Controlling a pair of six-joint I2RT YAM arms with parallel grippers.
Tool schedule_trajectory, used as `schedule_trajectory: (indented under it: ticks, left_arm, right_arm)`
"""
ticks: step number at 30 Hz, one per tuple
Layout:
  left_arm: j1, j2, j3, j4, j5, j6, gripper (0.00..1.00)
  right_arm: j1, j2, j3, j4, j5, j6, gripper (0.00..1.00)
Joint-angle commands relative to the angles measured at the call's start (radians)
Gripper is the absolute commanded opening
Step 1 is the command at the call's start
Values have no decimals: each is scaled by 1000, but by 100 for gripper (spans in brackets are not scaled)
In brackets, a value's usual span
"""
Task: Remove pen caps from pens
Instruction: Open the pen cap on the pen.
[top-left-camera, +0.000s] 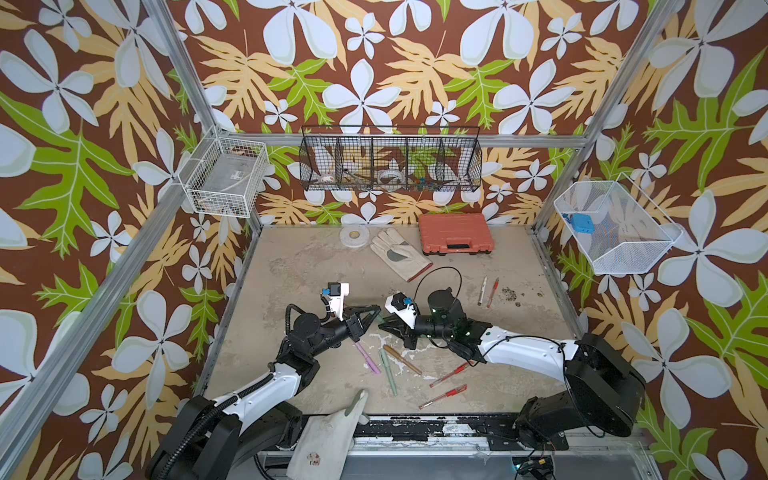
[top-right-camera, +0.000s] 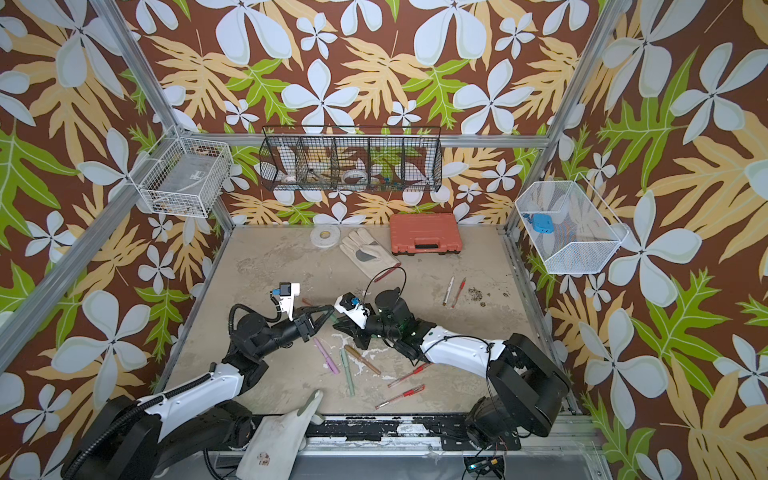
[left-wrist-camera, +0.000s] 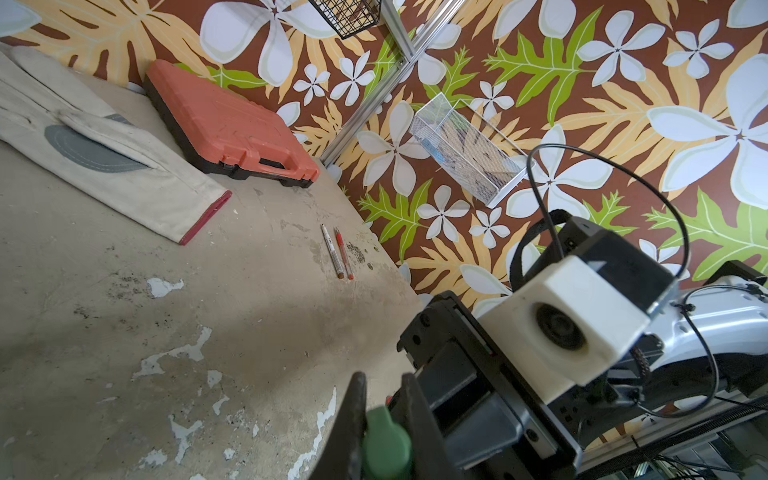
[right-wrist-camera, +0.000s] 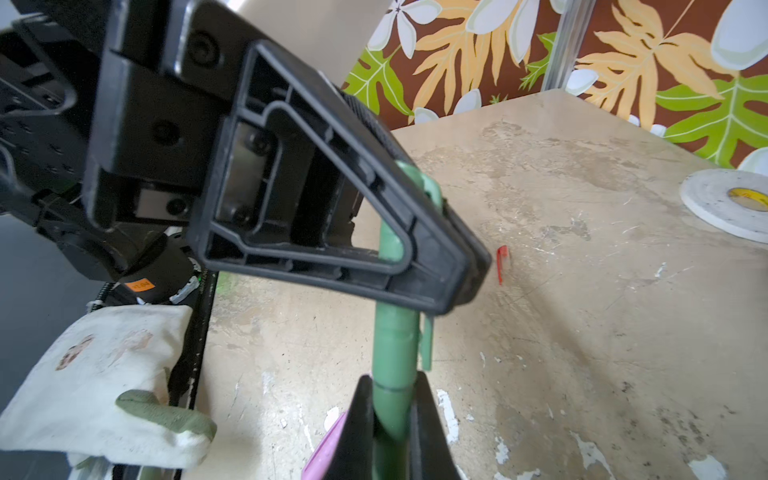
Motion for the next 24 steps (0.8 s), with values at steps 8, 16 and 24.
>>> schedule_trajectory:
  ticks: [8,16,24]
  left_arm:
    - [18,-24,4,198,-78,6,0]
    - [35,-67,-6,193,-107,-20,0]
    - [36,-102,16,86,-164,-22,0]
  right_arm:
    - [-31,29,-10,-224,-127,0,0]
    - [13,43,6,-264,101,-28,0]
    - [161,5,-21,-225,545,-77,0]
